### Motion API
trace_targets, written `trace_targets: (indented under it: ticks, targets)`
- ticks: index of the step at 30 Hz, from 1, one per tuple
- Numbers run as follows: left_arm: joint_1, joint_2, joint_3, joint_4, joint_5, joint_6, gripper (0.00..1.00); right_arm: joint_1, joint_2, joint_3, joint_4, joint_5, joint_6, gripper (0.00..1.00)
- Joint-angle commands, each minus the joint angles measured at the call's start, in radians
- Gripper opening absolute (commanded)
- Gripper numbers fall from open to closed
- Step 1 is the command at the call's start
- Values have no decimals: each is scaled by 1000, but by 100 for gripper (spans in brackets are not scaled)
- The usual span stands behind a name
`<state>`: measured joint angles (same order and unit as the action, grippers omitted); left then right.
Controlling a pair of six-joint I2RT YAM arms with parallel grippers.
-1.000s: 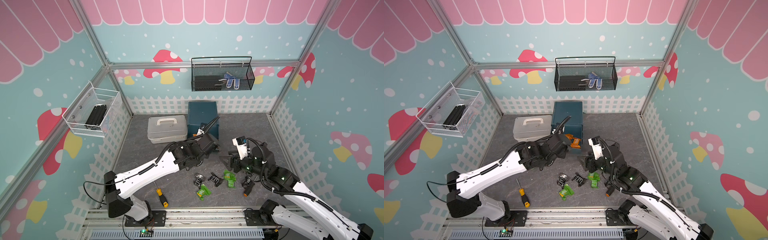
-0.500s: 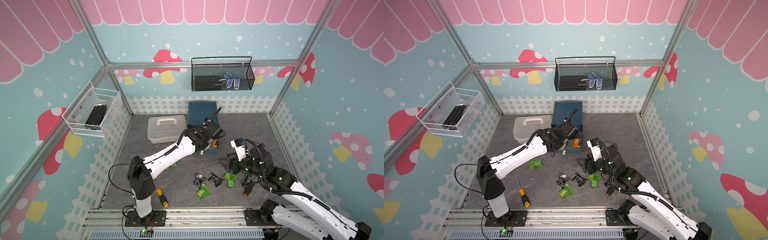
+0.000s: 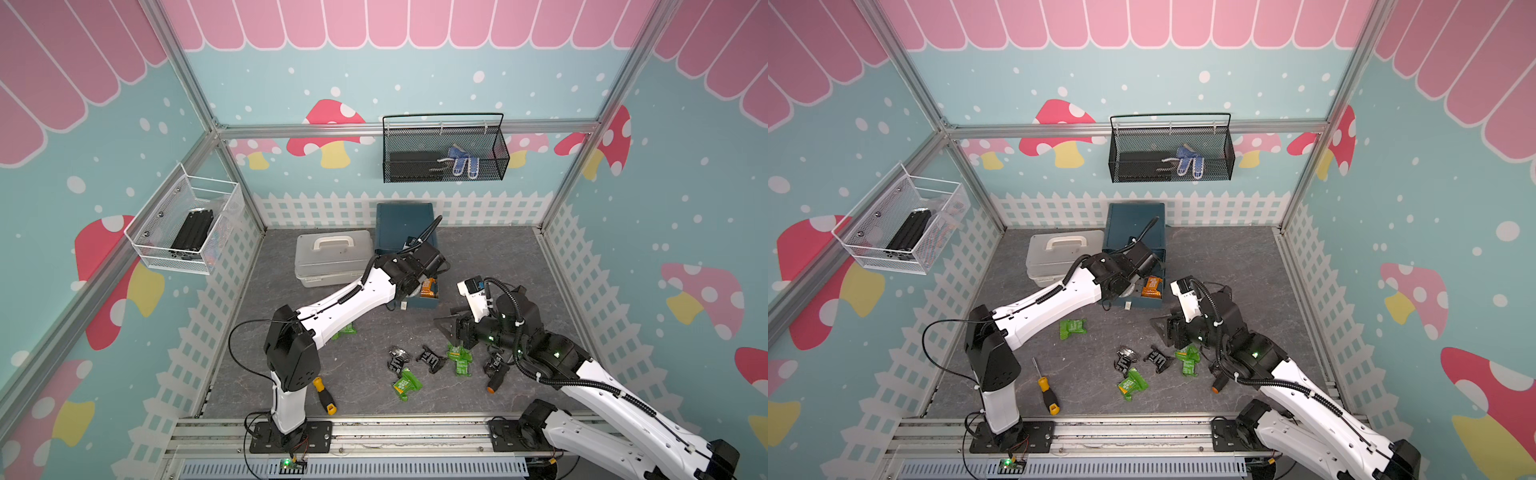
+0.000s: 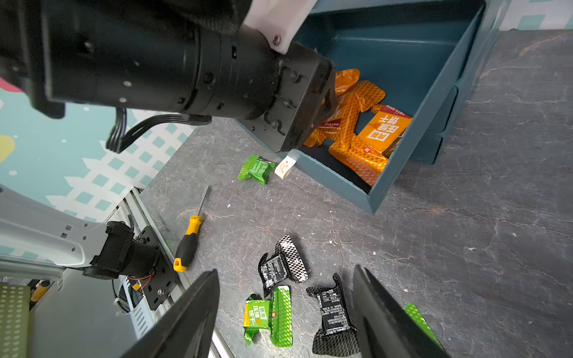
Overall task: Place the cookies into the drawer by color
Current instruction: Place the cookie in the drawer, then close the drawer in the storage box.
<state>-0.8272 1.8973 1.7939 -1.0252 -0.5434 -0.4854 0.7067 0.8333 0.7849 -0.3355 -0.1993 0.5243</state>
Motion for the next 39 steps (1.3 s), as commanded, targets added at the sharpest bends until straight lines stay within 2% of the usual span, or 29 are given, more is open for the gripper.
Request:
trace_targets:
  ticks: [1,4,7,14,23,28,32,35,39]
  targets:
    - [10,8,29,-26,-13,17,52,-4,5,-4,12,0,0,71]
    - [9,10,39,-26,-9,29,57,-4,10,0,6,2,-2,71]
    - [10,3,42,-24,-14,27,67,-3,14,0,10,0,-1,72]
    - [7,-17,50,-27,-15,30,76,-4,32,5,10,-13,-3,72]
    - [18,-157,96,-5,12,50,76,-1,85,4,68,-111,-10,69]
    - [68,-208,103,-1,67,67,75,4,133,16,102,-135,-4,67]
    - [127,-223,95,44,33,83,76,8,184,27,137,-161,1,66]
    - [208,-221,64,140,141,97,74,21,226,31,185,-181,14,63]
    - [277,-195,21,292,260,123,68,30,259,39,196,-110,14,60]
